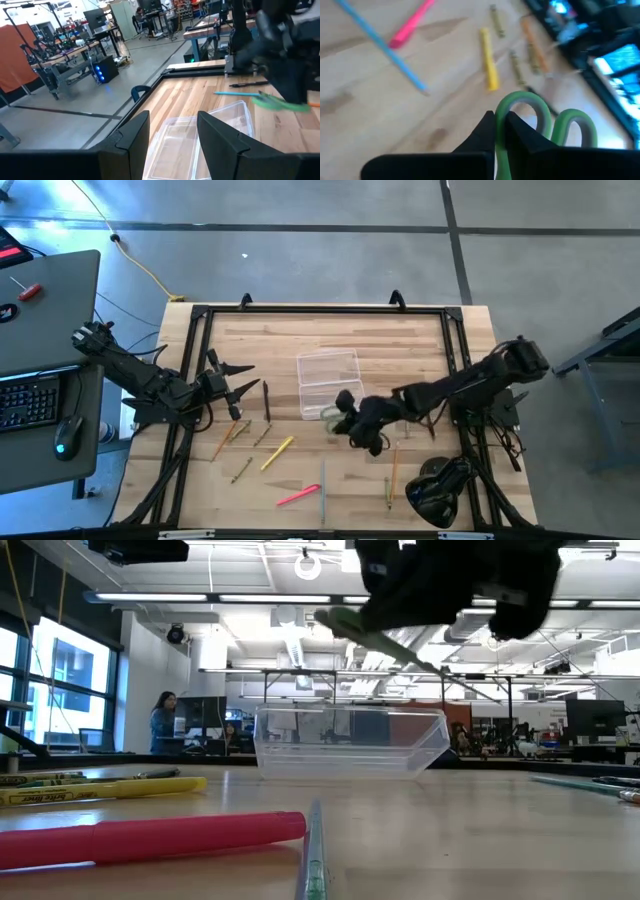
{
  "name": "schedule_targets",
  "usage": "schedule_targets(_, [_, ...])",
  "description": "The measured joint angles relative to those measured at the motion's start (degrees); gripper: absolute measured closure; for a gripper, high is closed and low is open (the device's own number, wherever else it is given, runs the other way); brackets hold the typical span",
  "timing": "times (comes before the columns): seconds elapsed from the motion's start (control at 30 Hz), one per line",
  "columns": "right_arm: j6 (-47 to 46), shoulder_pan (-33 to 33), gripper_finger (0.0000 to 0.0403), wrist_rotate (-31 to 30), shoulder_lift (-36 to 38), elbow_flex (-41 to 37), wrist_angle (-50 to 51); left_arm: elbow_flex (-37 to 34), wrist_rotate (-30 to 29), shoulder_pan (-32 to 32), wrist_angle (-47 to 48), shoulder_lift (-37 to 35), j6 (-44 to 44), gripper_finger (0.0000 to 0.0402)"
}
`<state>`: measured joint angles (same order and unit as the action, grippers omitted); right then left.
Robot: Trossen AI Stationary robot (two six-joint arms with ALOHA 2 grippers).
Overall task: Pick & place school supplies into a supply box
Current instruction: Put the green scissors into the supply box
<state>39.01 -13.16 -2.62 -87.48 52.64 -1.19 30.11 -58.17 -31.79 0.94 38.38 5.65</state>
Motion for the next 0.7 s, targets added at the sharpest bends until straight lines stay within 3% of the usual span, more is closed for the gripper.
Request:
schedule_targets(0.1, [1.71, 4.43, 0.0395, 1.09, 1.72, 0.02, -0.51, 0.00, 0.00, 0.00, -0.25, -0.01, 0.02, 0.0206])
schedule_targets(0.33, [3.24, 13.31, 0.0392, 15.12, 1.89, 0.02, 3.24, 0.00, 0.04, 0.00, -0.58, 0.01, -0.03, 0.0206])
schedule_targets(0.57, [9.20, 17.67, 0.0392, 19.49, 2.23, 0.02, 8.56, 0.00, 0.17, 0.00, -0.55, -0.01, -0.05, 0.0206])
schedule_targets(0.7, [8.01, 20.43, 0.0389, 19.21, 2.25, 0.09, 10.51, 0.00, 0.17, 0.00, -0.55, -0.01, -0.03, 0.0206])
